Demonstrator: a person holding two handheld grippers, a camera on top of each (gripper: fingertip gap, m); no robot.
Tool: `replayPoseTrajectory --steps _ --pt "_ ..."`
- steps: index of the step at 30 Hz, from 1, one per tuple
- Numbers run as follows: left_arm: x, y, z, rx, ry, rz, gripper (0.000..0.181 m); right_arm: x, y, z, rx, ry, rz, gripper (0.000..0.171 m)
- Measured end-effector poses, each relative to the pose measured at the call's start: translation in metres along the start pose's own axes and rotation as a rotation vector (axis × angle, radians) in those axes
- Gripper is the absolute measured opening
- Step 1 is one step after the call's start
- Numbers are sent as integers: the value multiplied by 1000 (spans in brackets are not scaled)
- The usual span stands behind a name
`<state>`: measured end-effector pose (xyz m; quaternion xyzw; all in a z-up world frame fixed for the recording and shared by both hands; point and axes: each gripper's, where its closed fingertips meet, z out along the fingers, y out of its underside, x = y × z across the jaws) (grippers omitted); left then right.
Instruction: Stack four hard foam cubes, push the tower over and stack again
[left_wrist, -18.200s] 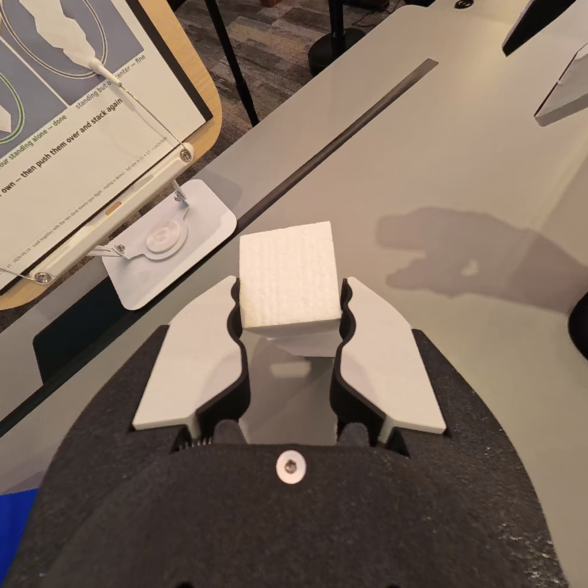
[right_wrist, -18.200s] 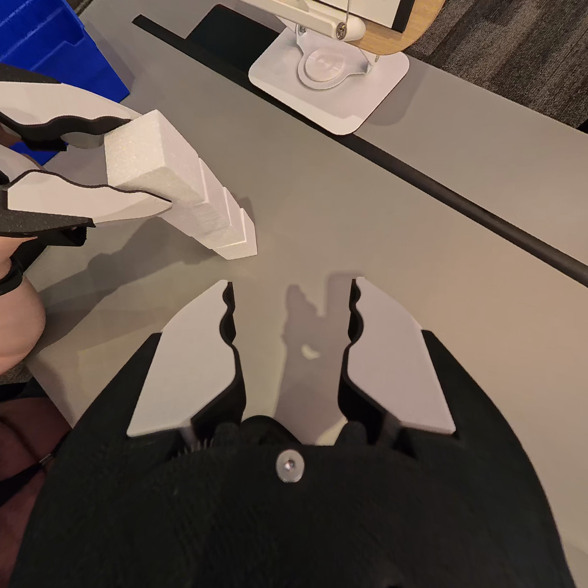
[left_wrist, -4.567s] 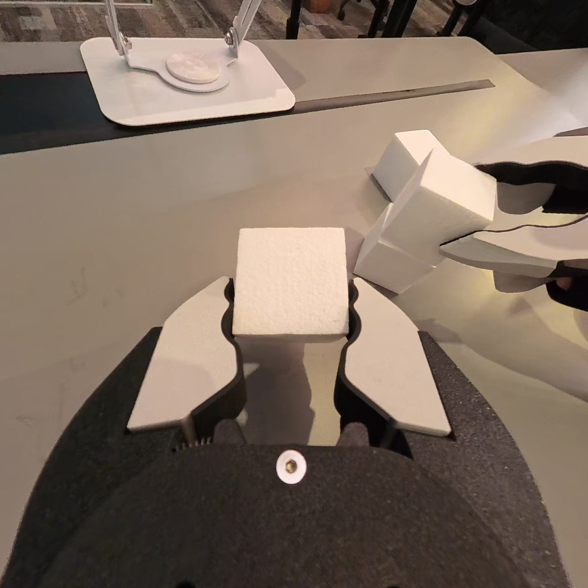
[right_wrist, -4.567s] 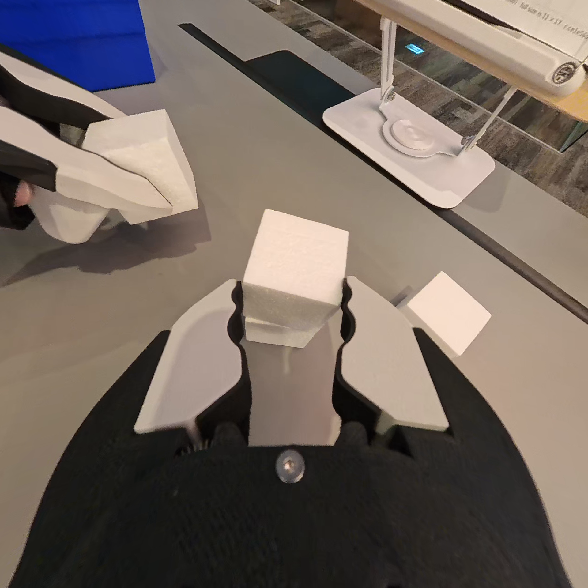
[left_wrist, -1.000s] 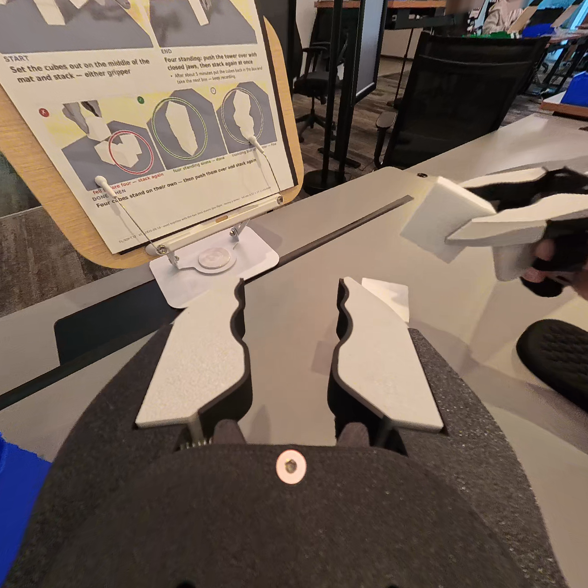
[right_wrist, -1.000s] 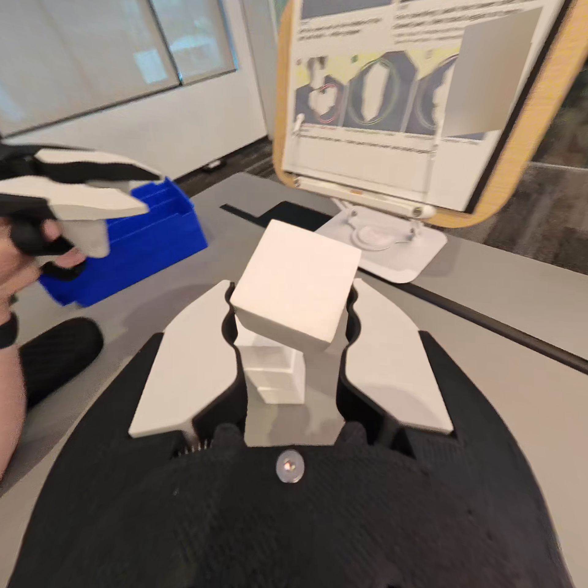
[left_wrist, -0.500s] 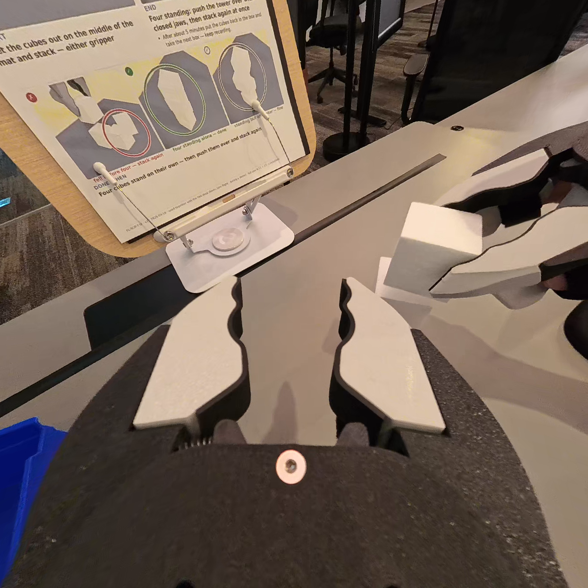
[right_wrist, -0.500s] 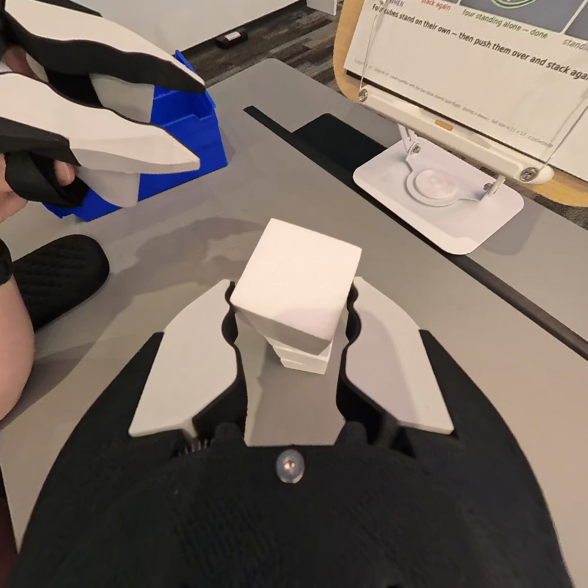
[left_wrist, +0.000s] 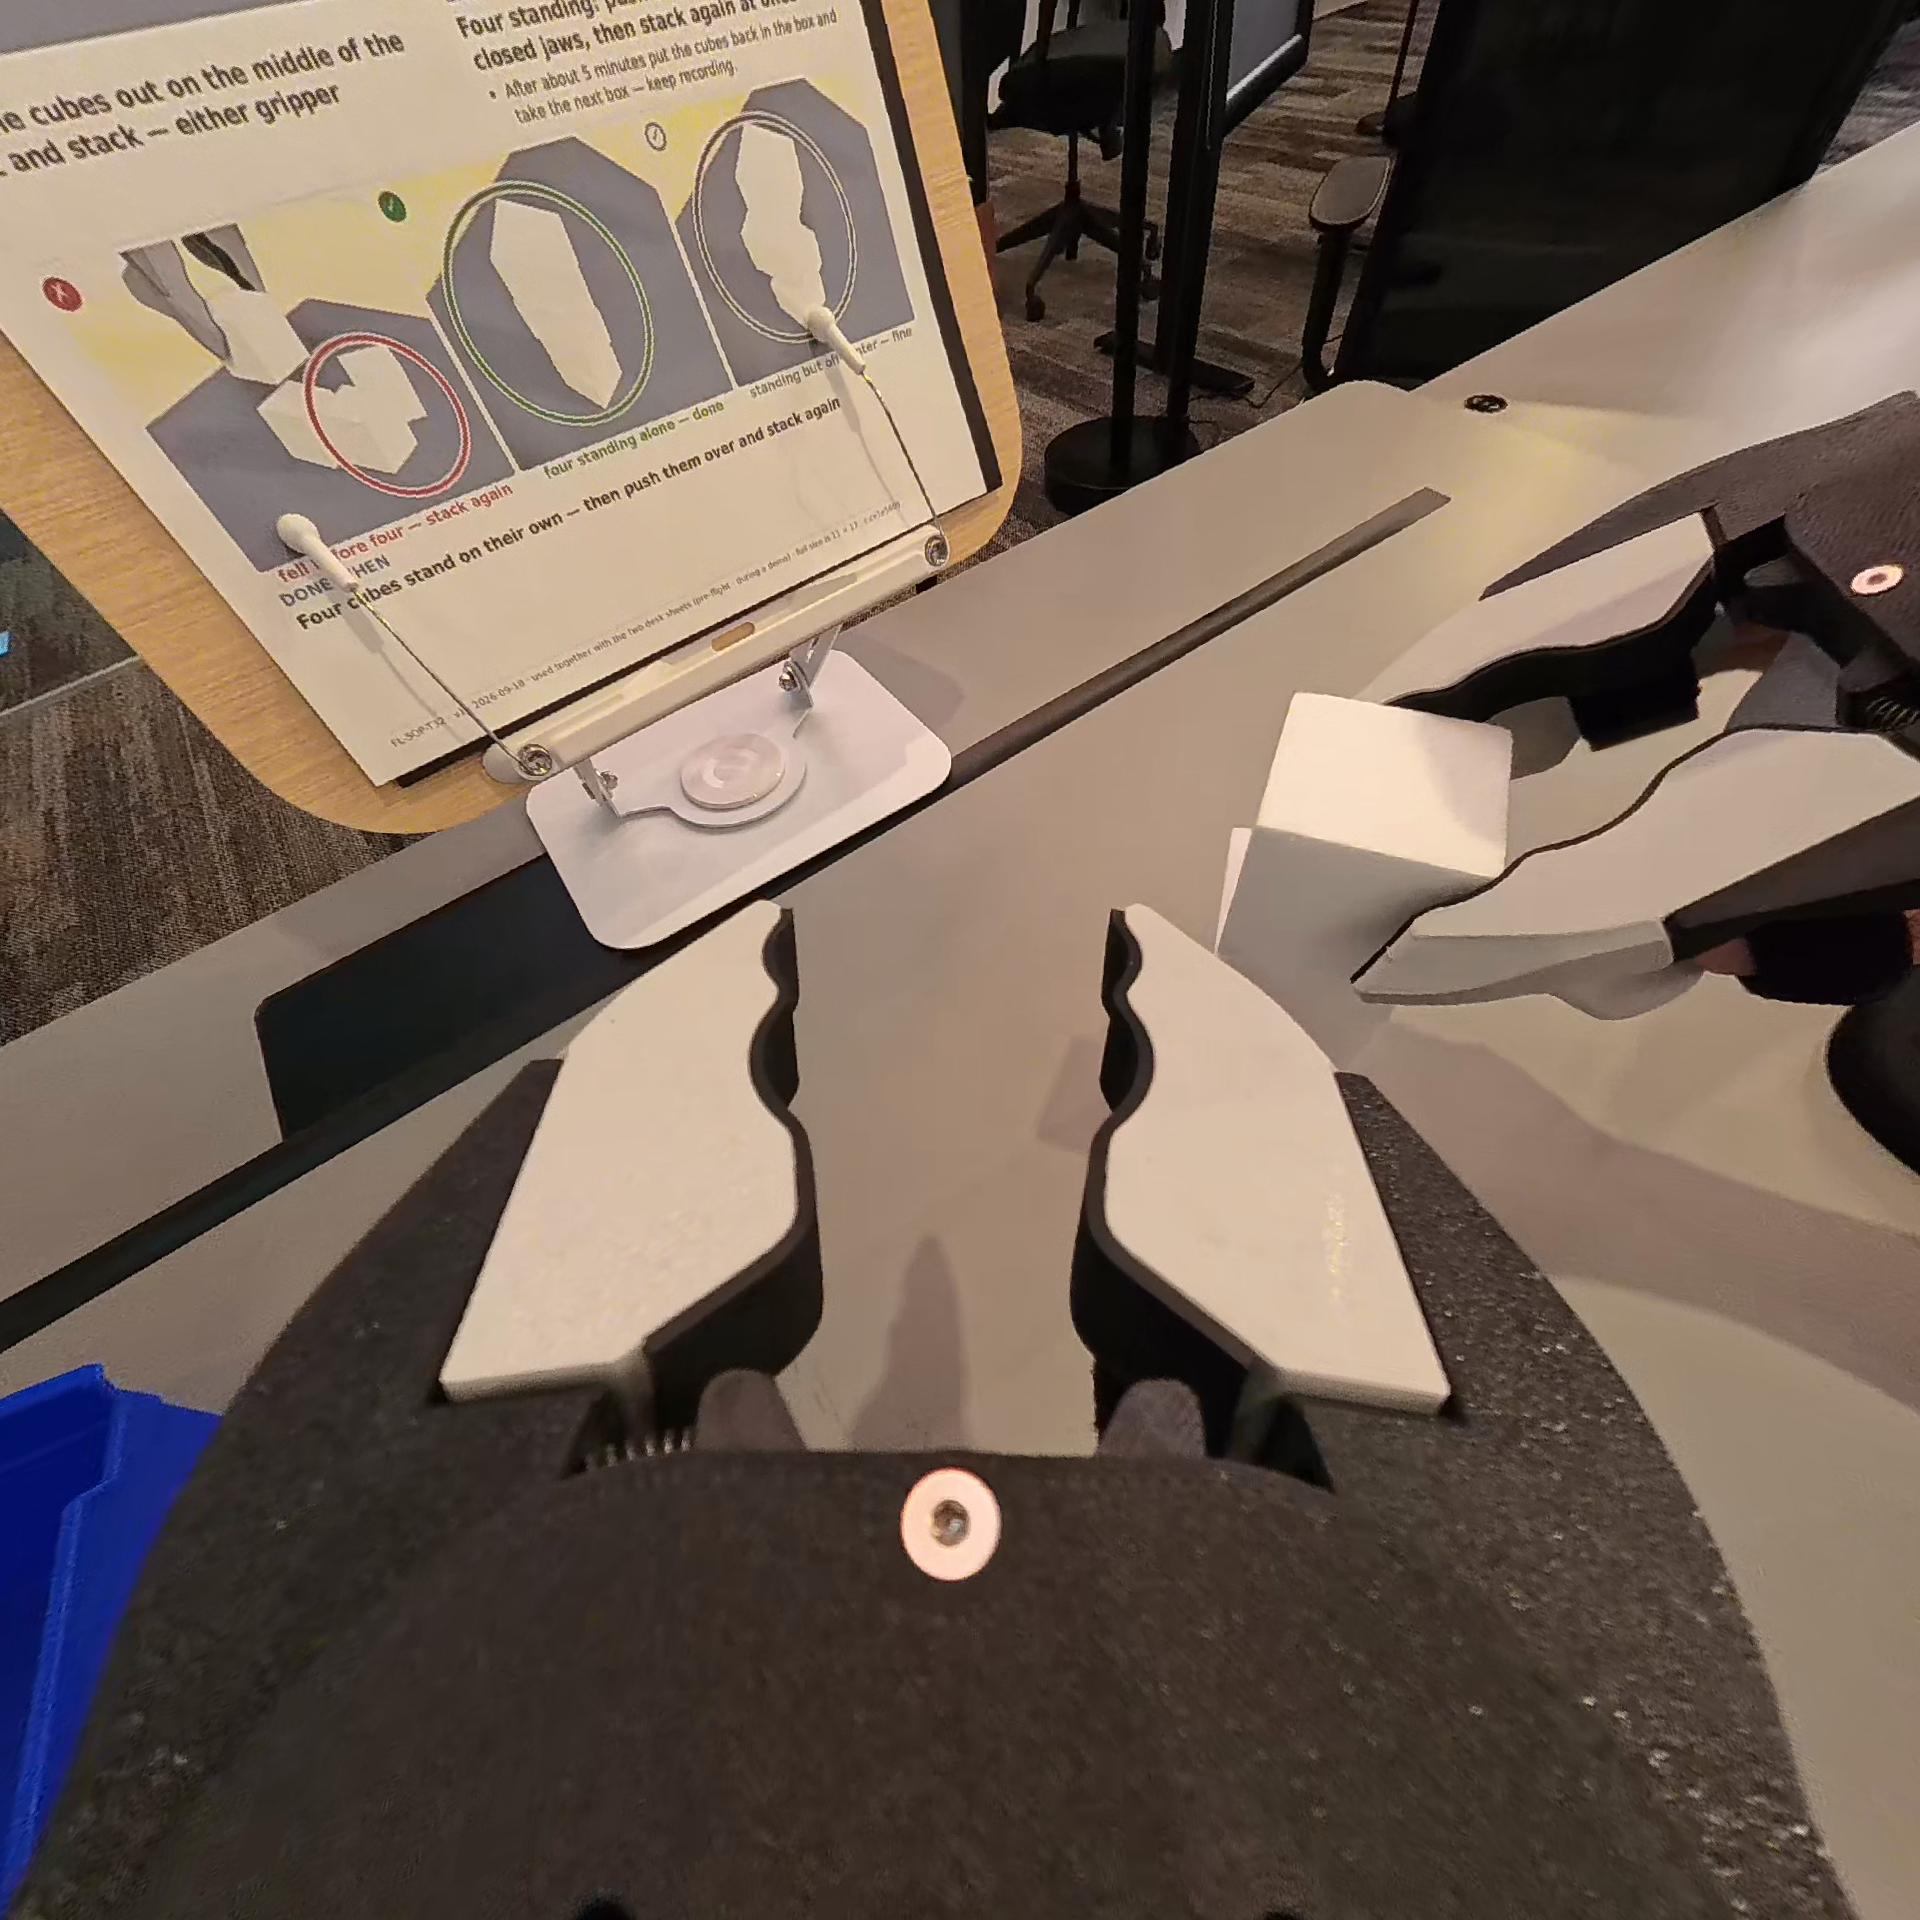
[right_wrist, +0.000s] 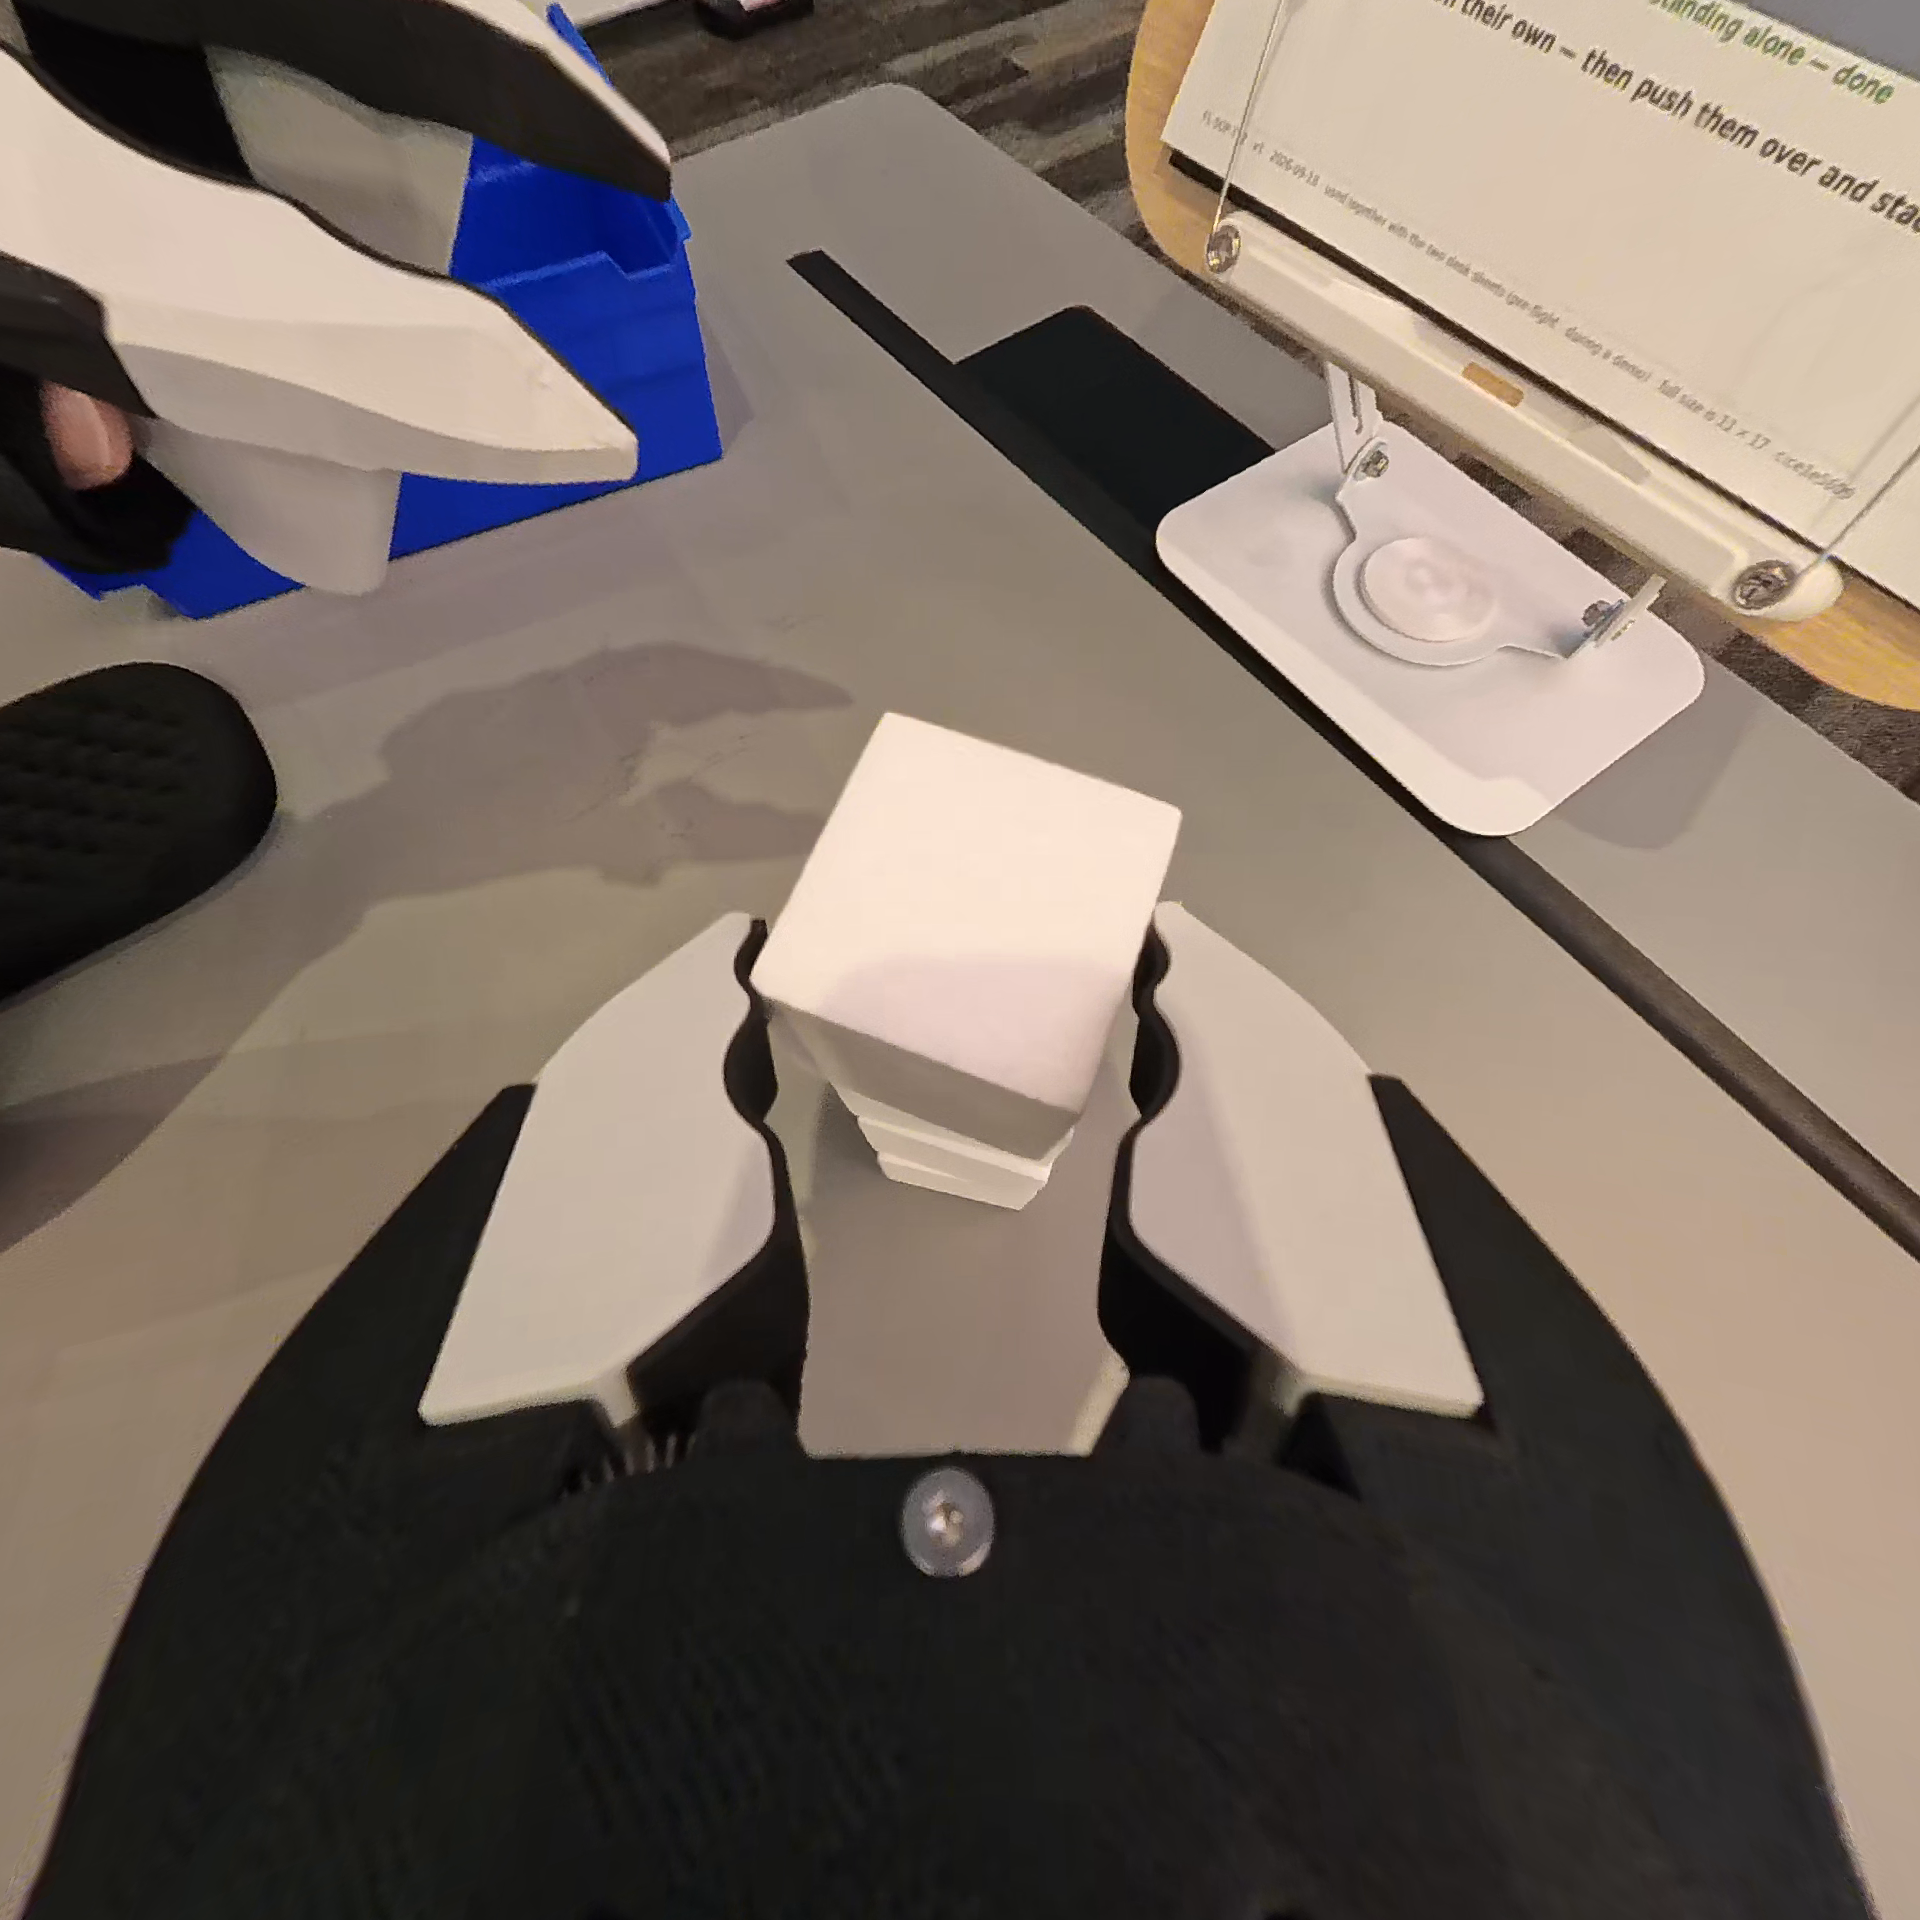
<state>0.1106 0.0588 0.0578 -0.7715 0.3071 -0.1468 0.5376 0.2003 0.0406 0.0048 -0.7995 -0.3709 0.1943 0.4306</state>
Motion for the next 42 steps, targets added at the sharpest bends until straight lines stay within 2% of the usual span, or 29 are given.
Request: replayPoseTrajectory --steps 5,7,10,11,13,14,17,20,21,22,28,35,42 --pt "0 1 0 -4 2 1 56 0 0 0 4 13 -17 70" --pt "1 2 1 -11 3 1 56 3 -1 -3 11 26 -15 88" --pt "3 10 2 -50 26 -2 55 -1 -8 -19 50 -16 -25 90" --pt "6 17 3 -85 50 -15 50 -1 -9 -27 62 -36 -20 90" --pt "17 36 5 -181 145 -105 27 5 -7 -45 72 -52 -3 90" --pt "24 43 7 -218 210 -156 26 12 -3 -53 71 -42 12 90" --pt "23 68 16 -333 235 -196 11 43 23 -75 12 14 79 89" --pt "9 108 31 -498 155 -194 9 86 65 -95 -89 121 184 90" --pt "12 119 35 -549 174 -202 0 99 78 -102 -117 156 219 90" --pt "16 128 39 -582 201 -216 0 110 89 -109 -133 180 253 90" --pt "27 156 65 -690 190 -188 0 148 117 -151 -62 230 406 89" --pt "61 148 83 -673 208 -121 0 159 127 -172 -23 253 444 89" --pt "108 93 109 -423 209 -18 0 154 130 -164 -75 238 424 89"
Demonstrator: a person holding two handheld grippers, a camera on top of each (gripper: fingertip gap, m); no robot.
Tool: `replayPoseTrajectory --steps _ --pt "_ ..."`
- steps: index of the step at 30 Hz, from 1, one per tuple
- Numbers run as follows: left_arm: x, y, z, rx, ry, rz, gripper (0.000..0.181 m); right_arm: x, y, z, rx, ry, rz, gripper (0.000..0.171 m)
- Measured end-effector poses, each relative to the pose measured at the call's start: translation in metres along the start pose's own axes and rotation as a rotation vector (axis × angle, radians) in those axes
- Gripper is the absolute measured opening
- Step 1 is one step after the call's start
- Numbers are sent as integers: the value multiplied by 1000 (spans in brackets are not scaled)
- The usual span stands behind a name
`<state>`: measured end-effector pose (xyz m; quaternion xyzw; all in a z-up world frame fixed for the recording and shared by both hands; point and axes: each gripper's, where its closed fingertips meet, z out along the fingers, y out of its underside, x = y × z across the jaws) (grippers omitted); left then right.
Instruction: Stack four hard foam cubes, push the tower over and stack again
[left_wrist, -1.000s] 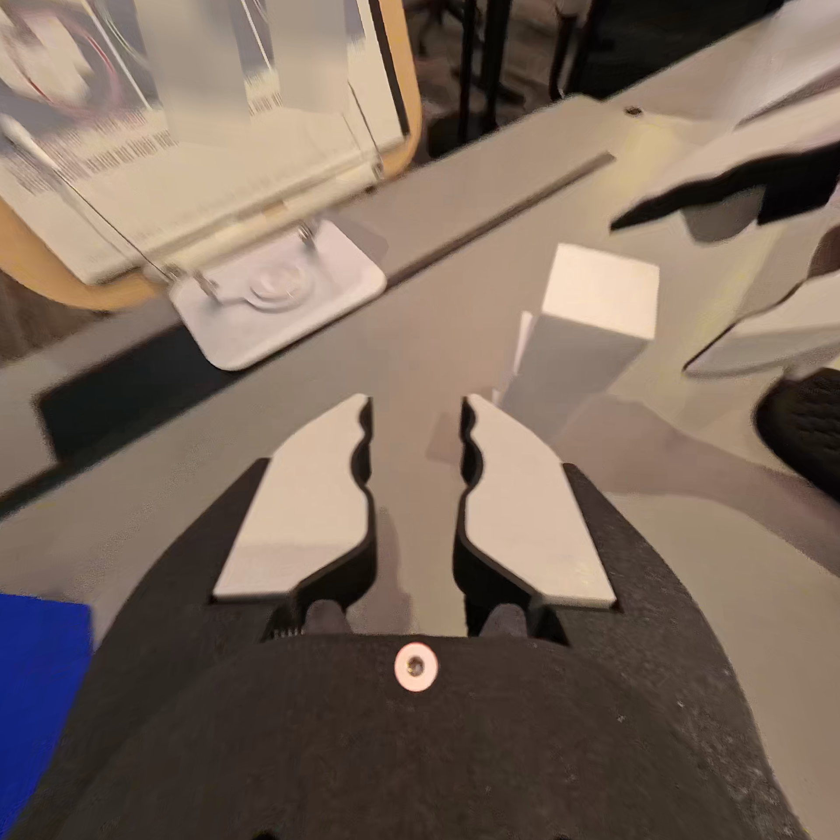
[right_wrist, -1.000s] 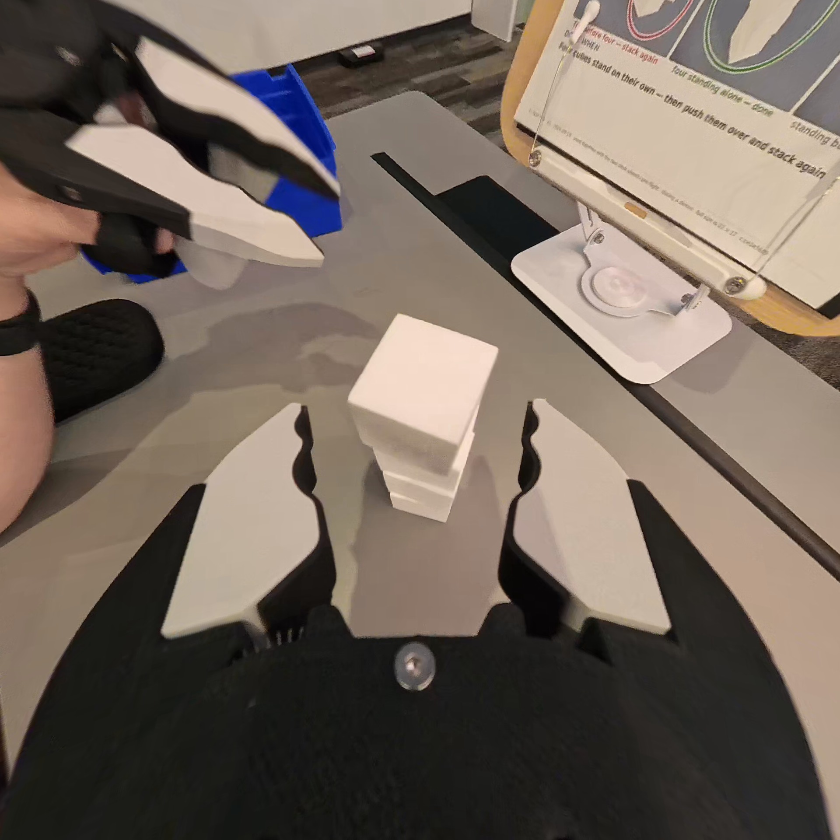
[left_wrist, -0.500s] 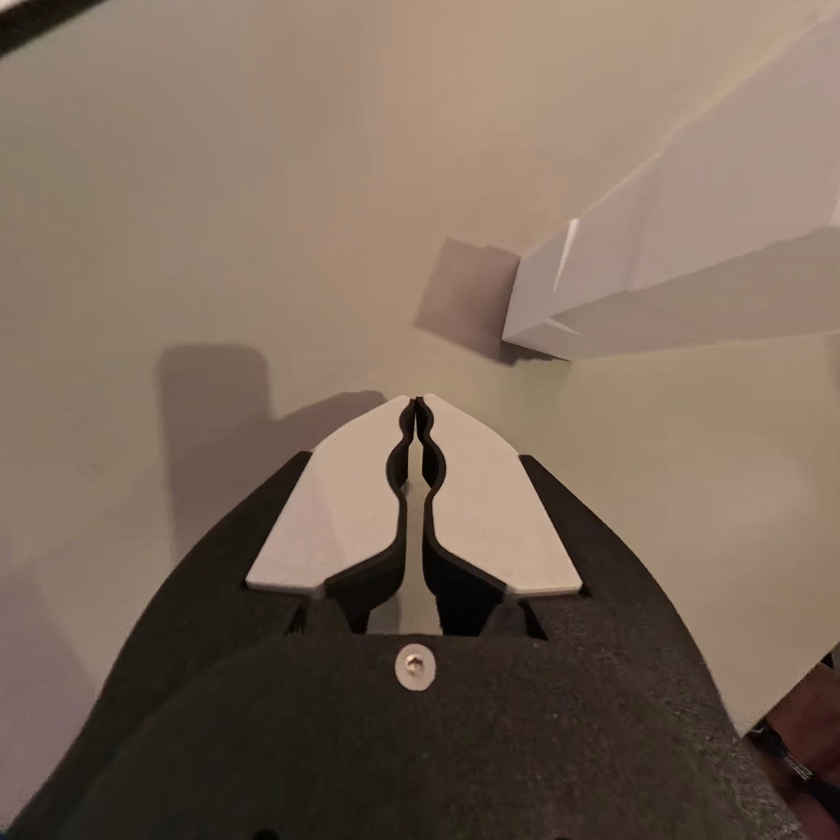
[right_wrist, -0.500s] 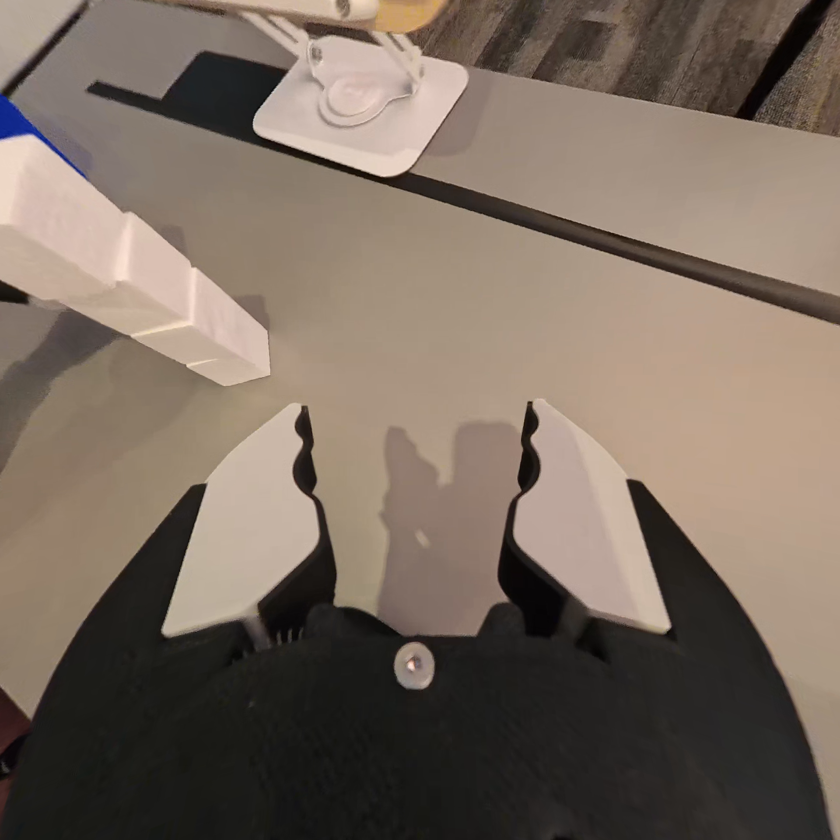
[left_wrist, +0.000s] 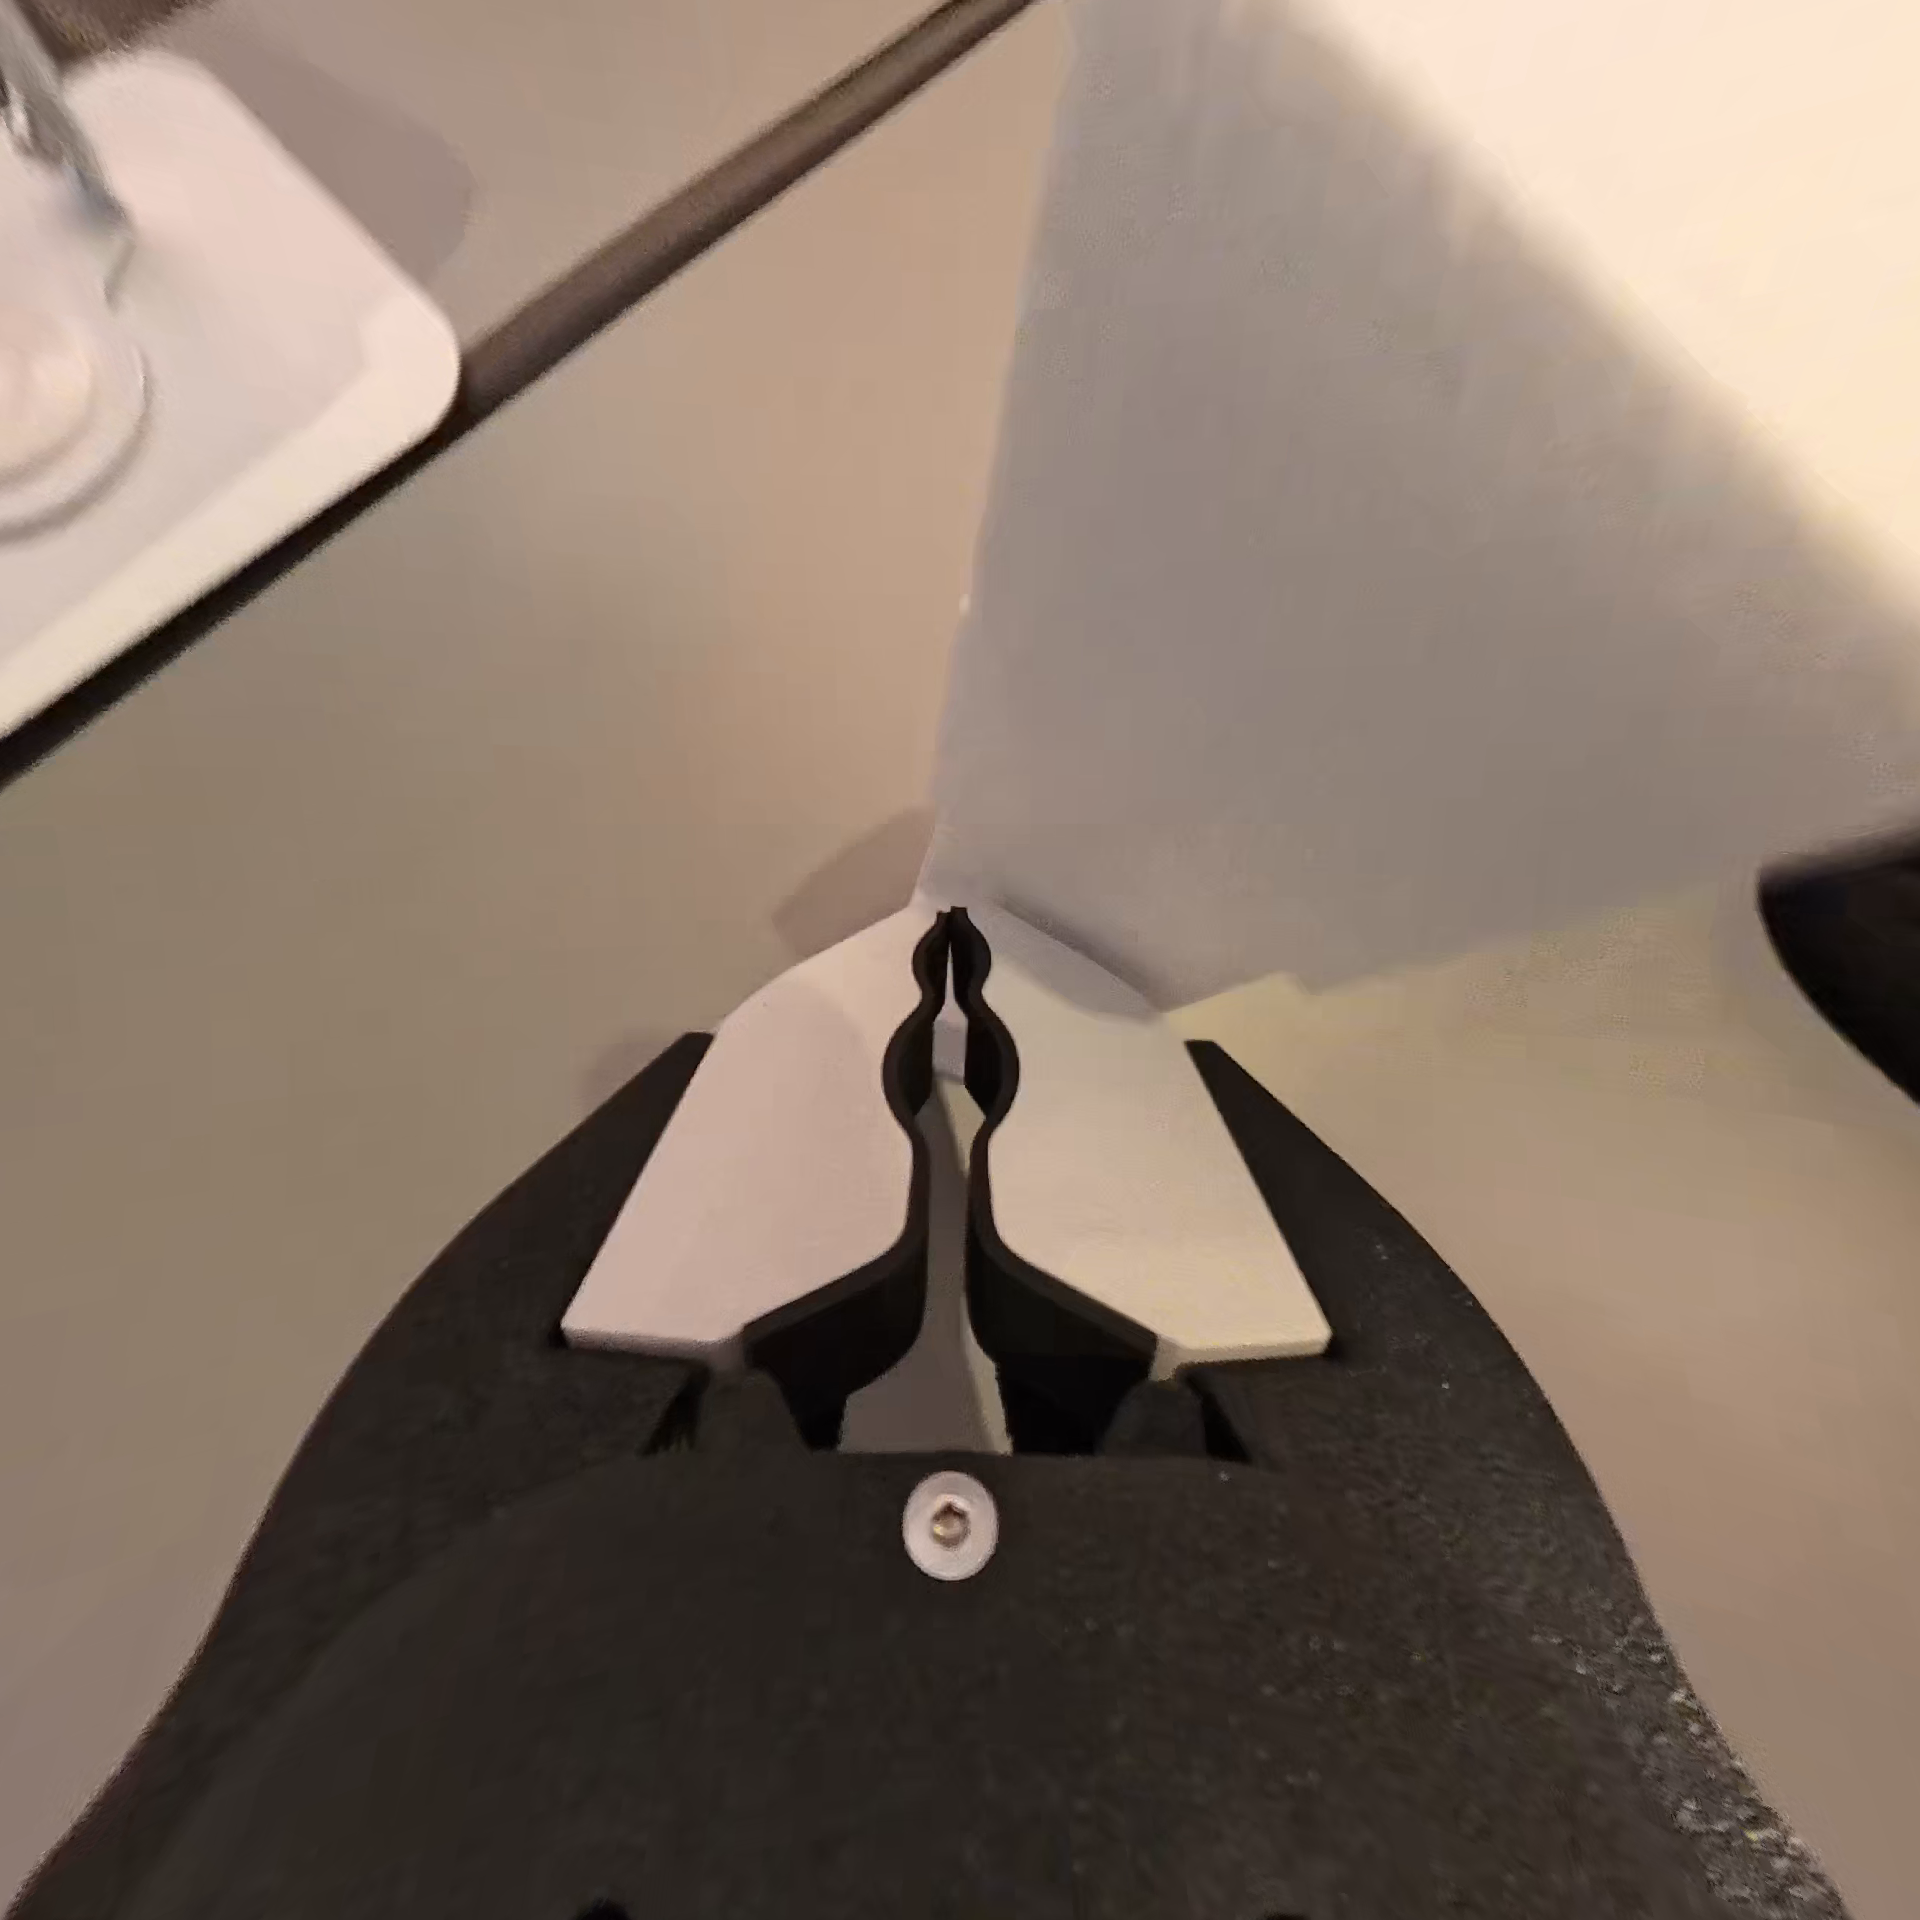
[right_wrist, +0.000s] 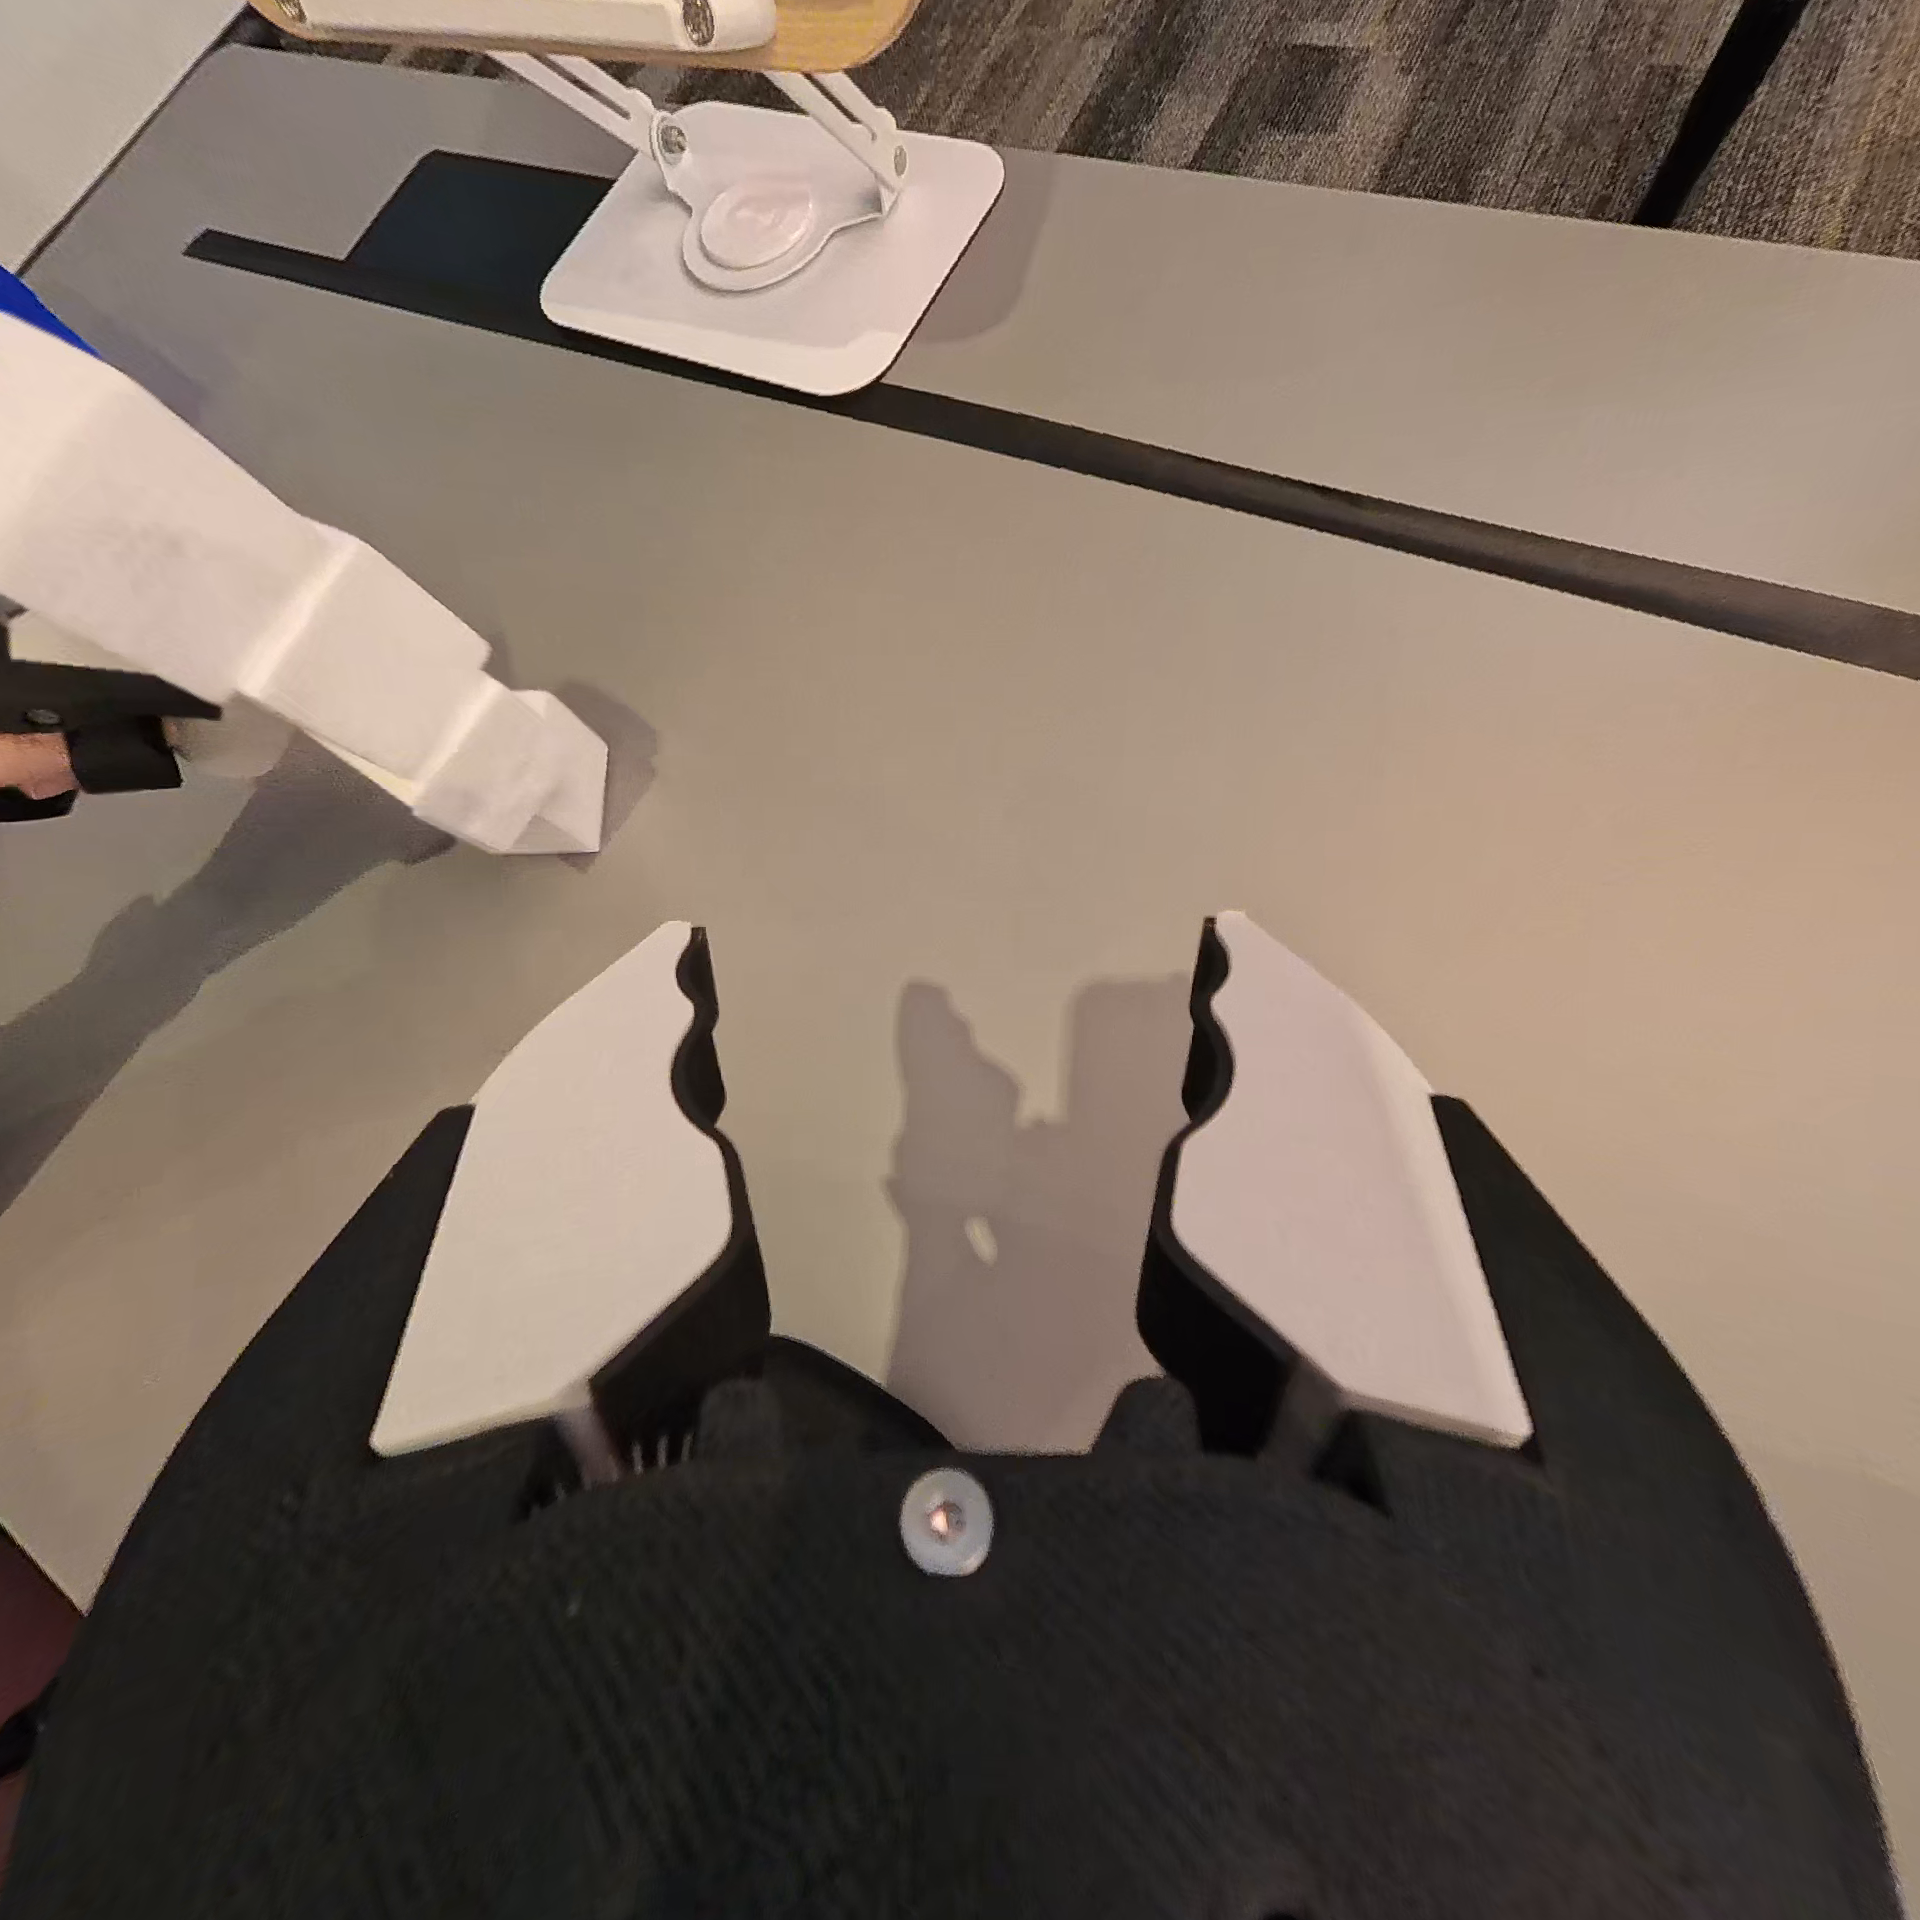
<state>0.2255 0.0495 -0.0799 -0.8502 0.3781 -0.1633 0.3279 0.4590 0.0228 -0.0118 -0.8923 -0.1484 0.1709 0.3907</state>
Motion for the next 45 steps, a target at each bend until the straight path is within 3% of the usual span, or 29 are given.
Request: replayPoseTrajectory --steps 5,10,16,23,29,32,36,39,43,45 --pt "28 -15 21 62 -28 113 0 5 2 0 2 -2 8 89" --pt "23 -27 5 164 54 57 1 25 11 -14 35 9 32 89" --pt "17 -27 3 259 211 74 48 44 67 -21 -71 -59 -121 92" --pt "44 -33 15 350 451 2 72 54 112 -58 -147 -20 -19 85" --pt "35 -27 38 262 187 108 79 49 155 -82 -161 310 30 78" --pt "35 -26 46 222 100 117 84 57 166 -93 -121 457 210 81" --pt "33 -20 57 173 -20 184 89 58 191 -94 -188 502 376 89" --pt "39 -18 61 151 -11 179 89 54 207 -82 -260 481 412 94" --pt "38 -15 66 123 -39 178 90 55 219 -70 -337 477 440 94" --pt "37 -14 70 114 -47 178 89 54 218 -65 -334 455 455 86"
